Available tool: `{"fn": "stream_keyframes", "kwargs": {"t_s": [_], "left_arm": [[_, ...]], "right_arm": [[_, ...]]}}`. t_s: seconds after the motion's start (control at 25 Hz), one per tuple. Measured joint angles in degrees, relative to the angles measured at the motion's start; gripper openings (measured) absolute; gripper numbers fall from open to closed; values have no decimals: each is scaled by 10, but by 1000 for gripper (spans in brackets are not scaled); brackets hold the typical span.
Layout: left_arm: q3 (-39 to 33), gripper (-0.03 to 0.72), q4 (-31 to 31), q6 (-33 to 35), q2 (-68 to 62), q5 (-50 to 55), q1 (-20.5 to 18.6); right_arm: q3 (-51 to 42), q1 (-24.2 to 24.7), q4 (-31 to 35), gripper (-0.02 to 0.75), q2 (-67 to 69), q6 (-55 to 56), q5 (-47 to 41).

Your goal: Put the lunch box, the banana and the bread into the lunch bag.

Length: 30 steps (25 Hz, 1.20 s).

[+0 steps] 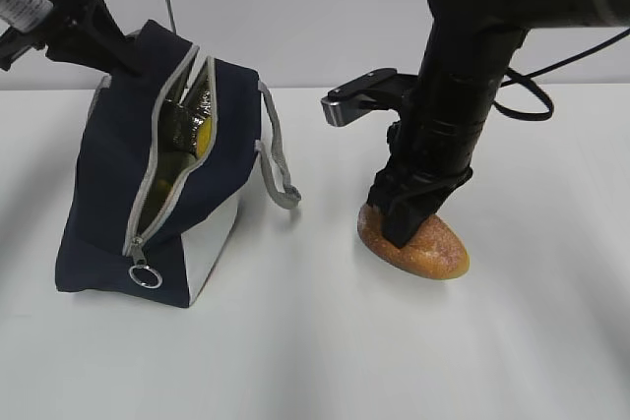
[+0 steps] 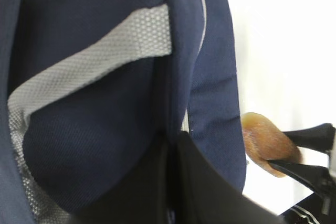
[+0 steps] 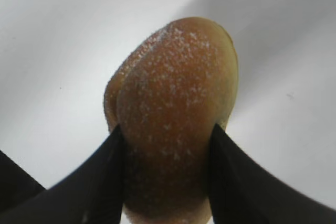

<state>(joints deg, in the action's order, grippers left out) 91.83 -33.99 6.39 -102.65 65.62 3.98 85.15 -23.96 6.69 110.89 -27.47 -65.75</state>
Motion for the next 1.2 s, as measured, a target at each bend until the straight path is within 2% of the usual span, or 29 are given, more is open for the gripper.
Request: {"fn": "stream_keyframes", "kwargs": {"t_s": [0.2,0.32,0.52,0.68,1.04,1.2], "left_arm": [[0,-2,0,0,0,0,0],[0,-2,-1,0,0,0,0],[0,-2,-4,0,0,0,0],[0,-2,-7,0,0,0,0],[0,-2,-18,4,0,1,0],[0,-2,-18,4,0,2,0]], "right_arm": [[32,0,-8,313,-38,26,-30],[82,0,16,313,-47,37,-37],[155,0,138,312,-47,43,-6],[171,0,250,312,-38,44,56],[177,0,421,312,48,-4,142],[182,0,467,312,88,-17,166]]}}
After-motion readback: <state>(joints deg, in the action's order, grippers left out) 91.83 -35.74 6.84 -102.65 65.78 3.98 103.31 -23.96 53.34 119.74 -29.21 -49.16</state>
